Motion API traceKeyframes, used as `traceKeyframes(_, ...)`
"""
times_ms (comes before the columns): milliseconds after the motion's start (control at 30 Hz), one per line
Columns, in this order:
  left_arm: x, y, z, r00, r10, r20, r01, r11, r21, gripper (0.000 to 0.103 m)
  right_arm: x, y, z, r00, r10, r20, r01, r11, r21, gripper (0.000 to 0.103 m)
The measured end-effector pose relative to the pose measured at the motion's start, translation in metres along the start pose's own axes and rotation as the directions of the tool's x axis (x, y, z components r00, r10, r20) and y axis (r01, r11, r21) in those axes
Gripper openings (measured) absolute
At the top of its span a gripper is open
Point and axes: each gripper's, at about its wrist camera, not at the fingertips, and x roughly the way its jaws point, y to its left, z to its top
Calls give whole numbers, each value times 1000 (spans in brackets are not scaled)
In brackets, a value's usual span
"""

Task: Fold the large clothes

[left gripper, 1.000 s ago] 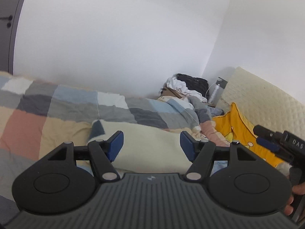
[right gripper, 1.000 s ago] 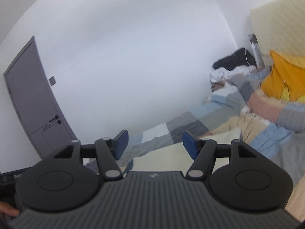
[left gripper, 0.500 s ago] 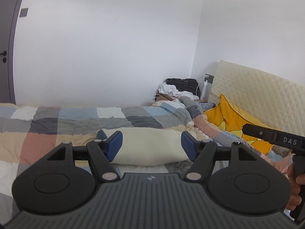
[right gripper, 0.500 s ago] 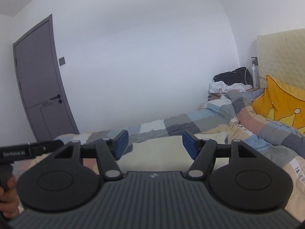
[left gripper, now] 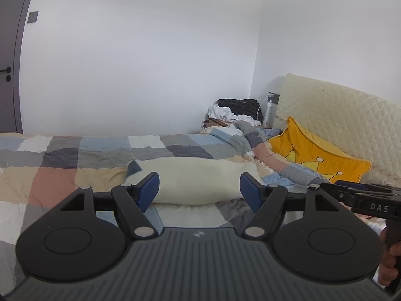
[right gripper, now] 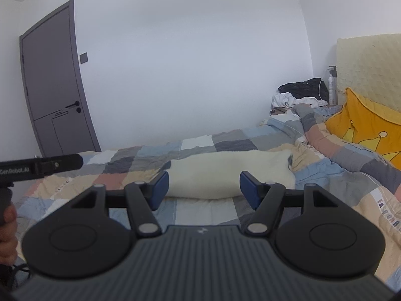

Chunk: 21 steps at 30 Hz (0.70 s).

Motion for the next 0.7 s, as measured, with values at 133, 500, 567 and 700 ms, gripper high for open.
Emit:
traceKeyframes(133, 0, 1, -9, 999, 38, 3, -38, 999, 26, 75, 0, -5, -9, 1000, -10, -16, 10, 1000, 14, 66)
traceKeyframes(500, 8, 20, -39, 995, 84, -55, -85, 996, -25, 75, 3, 1, -25, 999, -13, -46, 13, 1000, 3, 66)
traceKeyframes(567, 8, 21, -38, 995, 86, -54, -88, 996, -30, 75, 5, 3, -24, 999, -16, -47, 16, 1000, 0, 66)
traceKeyframes(700, 5, 20, -35, 995, 89, -47, -91, 996, -26, 79, 9, 4, -22, 998, -27, -49, 28, 1000, 4, 66)
